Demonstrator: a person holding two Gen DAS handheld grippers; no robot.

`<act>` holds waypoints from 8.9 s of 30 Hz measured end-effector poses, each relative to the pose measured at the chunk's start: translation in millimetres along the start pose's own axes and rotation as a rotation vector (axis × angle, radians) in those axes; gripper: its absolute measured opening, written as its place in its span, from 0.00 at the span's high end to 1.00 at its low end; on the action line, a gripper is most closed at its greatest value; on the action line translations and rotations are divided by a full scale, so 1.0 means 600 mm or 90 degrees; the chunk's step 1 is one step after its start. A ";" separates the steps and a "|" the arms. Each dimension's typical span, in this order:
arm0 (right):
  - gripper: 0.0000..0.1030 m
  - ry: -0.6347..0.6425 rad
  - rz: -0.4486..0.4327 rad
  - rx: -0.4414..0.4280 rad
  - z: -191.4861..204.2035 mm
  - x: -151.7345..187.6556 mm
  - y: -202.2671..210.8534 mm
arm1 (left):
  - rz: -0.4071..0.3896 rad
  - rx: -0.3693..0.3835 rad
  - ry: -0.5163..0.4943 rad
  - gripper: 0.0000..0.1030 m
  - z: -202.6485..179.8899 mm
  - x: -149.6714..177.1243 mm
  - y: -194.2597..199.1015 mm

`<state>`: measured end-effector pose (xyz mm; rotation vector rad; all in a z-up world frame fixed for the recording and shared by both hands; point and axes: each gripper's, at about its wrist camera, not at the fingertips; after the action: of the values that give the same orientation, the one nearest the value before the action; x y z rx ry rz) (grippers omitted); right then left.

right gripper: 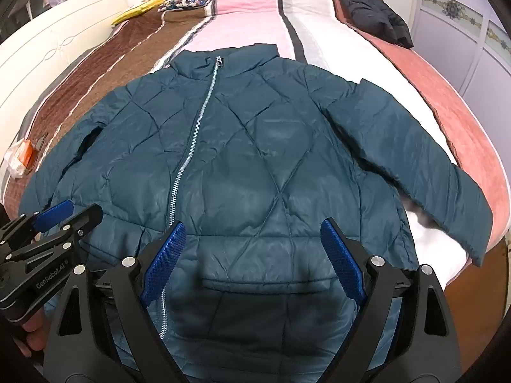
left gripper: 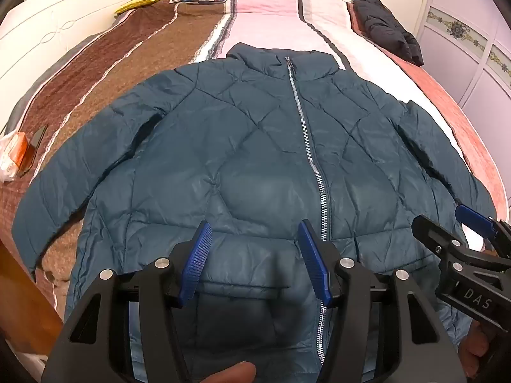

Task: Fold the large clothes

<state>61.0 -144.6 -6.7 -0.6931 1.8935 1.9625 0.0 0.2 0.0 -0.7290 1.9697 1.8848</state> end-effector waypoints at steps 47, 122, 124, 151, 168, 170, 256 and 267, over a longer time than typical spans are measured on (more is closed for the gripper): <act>0.17 -0.007 0.000 -0.007 -0.005 0.005 0.006 | 0.012 0.002 0.003 0.45 0.002 0.005 0.003; 0.38 -0.381 -0.013 0.033 -0.361 0.082 0.035 | 0.043 0.013 -0.058 0.39 -0.028 -0.009 -0.024; 0.45 -0.439 -0.014 0.040 -0.409 0.102 0.037 | 0.045 0.016 -0.064 0.39 -0.035 -0.012 -0.025; 0.86 -0.807 -0.066 -0.016 -0.614 0.188 -0.011 | 0.056 0.019 -0.058 0.39 -0.051 -0.030 -0.036; 0.95 -0.149 -0.302 0.094 -0.289 -0.169 0.147 | 0.023 0.014 0.066 0.39 0.066 -0.041 -0.020; 0.95 -0.055 -0.305 0.059 -0.200 -0.200 0.130 | 0.019 0.011 0.083 0.39 0.085 -0.042 -0.018; 0.58 -0.265 -0.010 -0.240 -0.223 -0.063 -0.035 | 0.029 -0.035 0.139 0.79 0.136 -0.203 -0.194; 0.58 -0.204 -0.015 -0.252 -0.172 -0.079 -0.011 | -0.002 -0.036 0.184 0.47 0.158 -0.180 -0.146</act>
<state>116.1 -242.2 13.7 -0.4578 1.3227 2.2980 126.2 109.4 -20.0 -1.0723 2.0853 1.9301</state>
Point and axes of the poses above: each gripper's, at about its wrist camera, not at the fingertips, and y roughly against the way its jaws point, z to its left, x to its underside, and after that the axes turned 4 degrees about y, right-handed
